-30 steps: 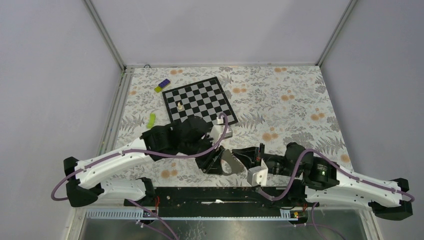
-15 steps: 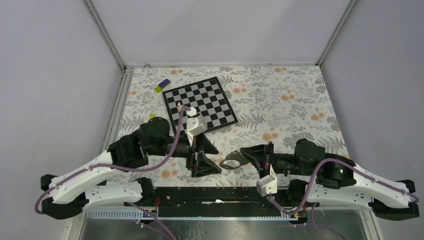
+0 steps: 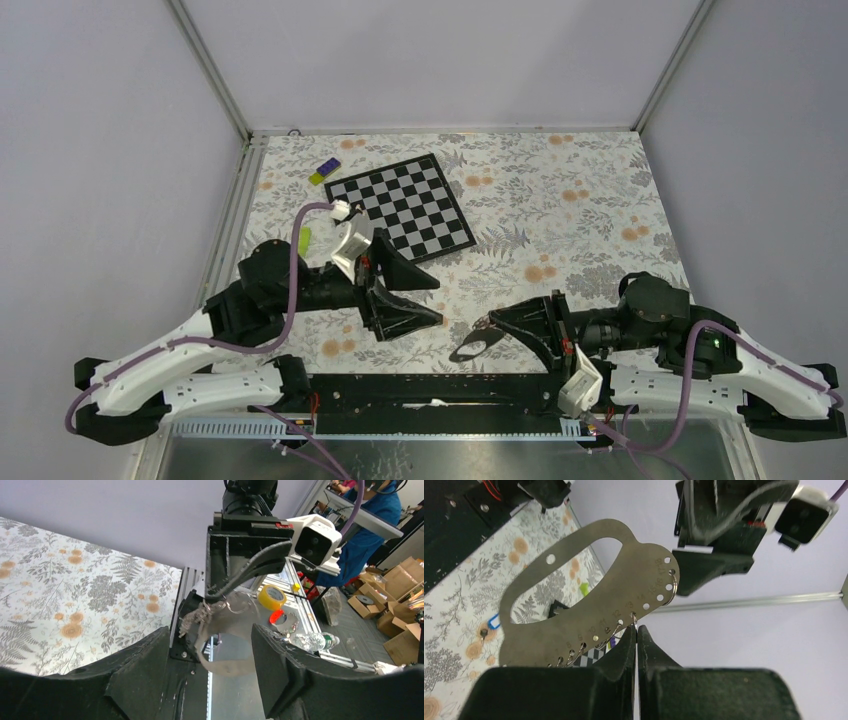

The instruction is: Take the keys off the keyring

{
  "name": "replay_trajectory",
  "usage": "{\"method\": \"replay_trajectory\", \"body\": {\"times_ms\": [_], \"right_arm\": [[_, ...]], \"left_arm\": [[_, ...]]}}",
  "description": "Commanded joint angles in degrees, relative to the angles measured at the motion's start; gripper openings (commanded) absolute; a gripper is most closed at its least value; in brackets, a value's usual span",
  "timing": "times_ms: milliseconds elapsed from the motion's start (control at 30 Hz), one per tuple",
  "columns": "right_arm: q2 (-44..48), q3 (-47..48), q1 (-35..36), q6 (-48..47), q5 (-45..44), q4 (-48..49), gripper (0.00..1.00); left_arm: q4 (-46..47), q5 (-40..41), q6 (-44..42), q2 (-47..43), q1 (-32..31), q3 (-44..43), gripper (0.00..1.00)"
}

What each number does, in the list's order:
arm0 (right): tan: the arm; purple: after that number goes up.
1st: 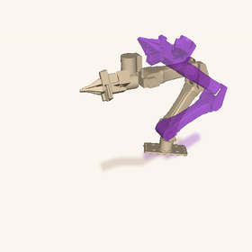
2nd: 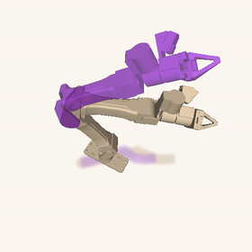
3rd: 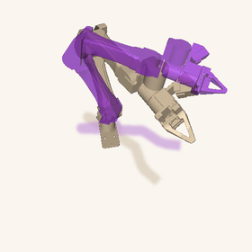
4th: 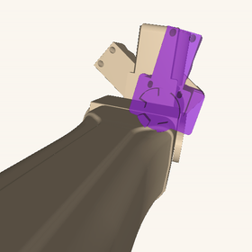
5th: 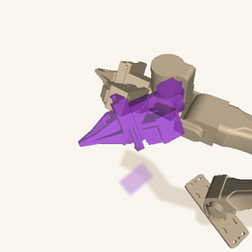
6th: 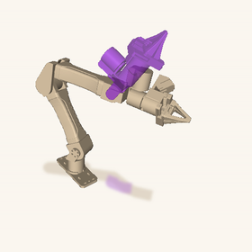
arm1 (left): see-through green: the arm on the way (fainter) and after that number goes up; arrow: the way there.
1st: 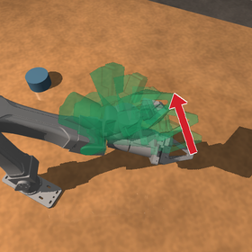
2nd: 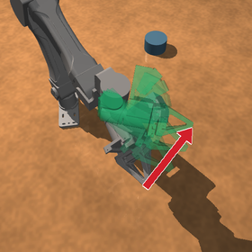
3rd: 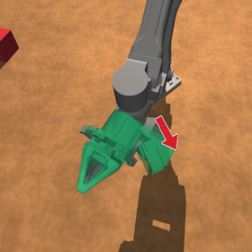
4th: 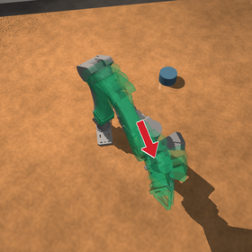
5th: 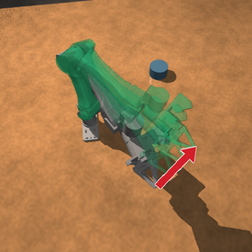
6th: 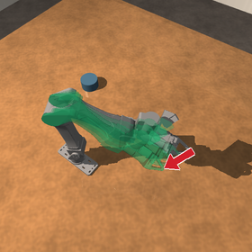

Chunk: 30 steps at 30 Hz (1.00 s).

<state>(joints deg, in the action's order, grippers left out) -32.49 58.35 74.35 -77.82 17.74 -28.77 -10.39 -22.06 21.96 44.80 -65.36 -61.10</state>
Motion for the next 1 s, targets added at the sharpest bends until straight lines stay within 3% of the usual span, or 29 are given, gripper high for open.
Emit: {"method": "replay_trajectory", "body": {"times_ms": [0, 233, 533, 633, 767, 967], "right_arm": [[-0.2, 2.89, 0.01, -1.61, 7.01, 4.58, 0.0], [-3.28, 3.34, 0.03, -8.11, 2.08, 2.43, 0.0], [-6.27, 1.55, 0.01, -19.95, -10.1, 3.1, 0.0], [-5.78, 0.69, 0.01, -23.65, -13.83, 5.16, 0.0], [-4.68, 0.03, 0.01, -29.28, -19.28, 6.26, 0.0], [-1.51, -7.77, 0.02, -42.9, -26.52, 15.86, 0.0]], "left_arm": [[10.05, 1.08, 2.75, 1.83, -0.12, 0.9, 0.63], [12.69, -5.05, 5.21, 6.62, -0.14, -0.13, 0.47], [15.33, -4.94, 6.1, 6.97, -0.12, 1.95, 0.26], [15.23, -4.69, 5.96, 7.4, -0.12, 1.99, 0.26], [15.51, -1.19, 4.77, 7.26, -0.12, 2.74, 0.35], [19.12, 2.67, 3.13, 7.71, -0.03, 3.69, 0.38]]}}
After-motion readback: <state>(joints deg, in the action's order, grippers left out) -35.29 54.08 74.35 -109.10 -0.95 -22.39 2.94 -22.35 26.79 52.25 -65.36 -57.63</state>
